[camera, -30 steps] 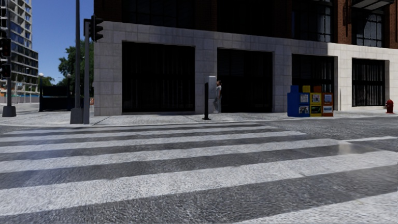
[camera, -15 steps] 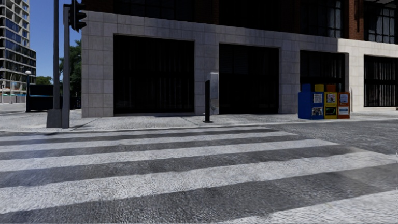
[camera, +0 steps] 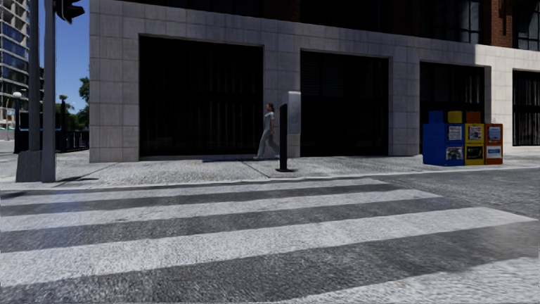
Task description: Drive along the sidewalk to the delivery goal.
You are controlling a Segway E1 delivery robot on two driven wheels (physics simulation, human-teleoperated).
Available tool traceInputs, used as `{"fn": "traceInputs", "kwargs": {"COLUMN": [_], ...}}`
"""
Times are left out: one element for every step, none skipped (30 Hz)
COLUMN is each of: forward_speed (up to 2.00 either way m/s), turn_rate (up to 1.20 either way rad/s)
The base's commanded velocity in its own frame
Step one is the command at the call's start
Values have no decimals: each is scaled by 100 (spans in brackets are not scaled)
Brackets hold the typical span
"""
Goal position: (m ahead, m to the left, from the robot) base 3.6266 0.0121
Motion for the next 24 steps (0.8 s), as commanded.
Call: {"fn": "traceInputs", "kwargs": {"forward_speed": [200, 200, 200, 200, 200, 200, 200, 200, 200, 200, 200, 200, 200, 200, 200, 200, 200, 200, 200, 200, 200, 200, 200, 200], "turn_rate": [0, 0, 0, 0, 0, 0, 0, 0, 0, 0, 0, 0, 0, 0, 0, 0, 0, 0, 0, 0, 0, 0, 0, 0]}}
